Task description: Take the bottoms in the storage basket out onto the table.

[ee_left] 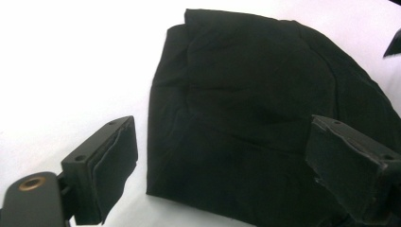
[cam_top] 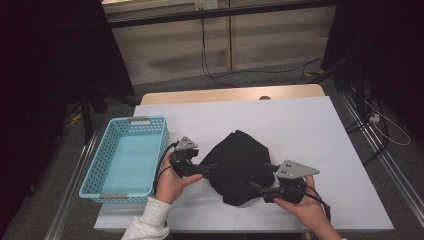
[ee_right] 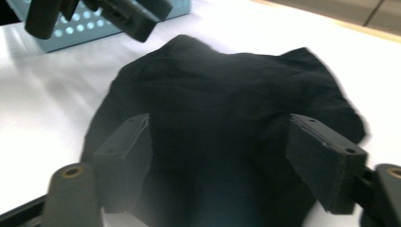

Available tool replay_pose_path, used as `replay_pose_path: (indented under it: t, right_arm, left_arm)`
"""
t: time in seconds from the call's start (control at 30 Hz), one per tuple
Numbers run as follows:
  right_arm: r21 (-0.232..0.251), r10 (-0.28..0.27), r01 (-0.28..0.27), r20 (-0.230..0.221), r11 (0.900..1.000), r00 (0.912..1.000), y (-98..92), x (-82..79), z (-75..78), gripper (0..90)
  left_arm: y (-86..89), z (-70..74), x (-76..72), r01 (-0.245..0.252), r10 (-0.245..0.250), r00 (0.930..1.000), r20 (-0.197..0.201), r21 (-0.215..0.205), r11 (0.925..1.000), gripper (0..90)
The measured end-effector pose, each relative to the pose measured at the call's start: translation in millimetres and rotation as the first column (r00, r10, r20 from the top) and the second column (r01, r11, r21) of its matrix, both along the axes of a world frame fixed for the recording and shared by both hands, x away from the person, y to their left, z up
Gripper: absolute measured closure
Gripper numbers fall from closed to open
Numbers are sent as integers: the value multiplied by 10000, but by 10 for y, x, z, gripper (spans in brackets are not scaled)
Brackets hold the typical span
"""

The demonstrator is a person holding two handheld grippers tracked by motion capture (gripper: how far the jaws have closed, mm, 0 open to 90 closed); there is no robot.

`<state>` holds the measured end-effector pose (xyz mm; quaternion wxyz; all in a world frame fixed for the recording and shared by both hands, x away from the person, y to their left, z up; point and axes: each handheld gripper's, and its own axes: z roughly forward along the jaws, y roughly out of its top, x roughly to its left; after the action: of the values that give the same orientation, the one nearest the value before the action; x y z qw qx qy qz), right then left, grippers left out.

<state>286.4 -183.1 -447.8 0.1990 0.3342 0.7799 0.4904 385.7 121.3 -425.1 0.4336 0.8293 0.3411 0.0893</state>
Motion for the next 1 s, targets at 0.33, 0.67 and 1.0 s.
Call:
replay_pose_path:
  t: [0.33,0.67,1.0]
  right_arm:
    - [-1206,362,-449,-736,9917,9966,381,141,-121,505]
    - [-656,-184,129,-844,9978,9963,58,173,38,886]
    - [-735,-1629,1562,-967,9850,9819,-569,138,46,880]
  left_arm:
    - [4,-11,-11,-107,106,9999,38,177,9998,108]
    - [66,14,-29,-354,353,9993,76,20,9994,121]
    - [63,2,-35,-274,273,9996,57,35,9996,129]
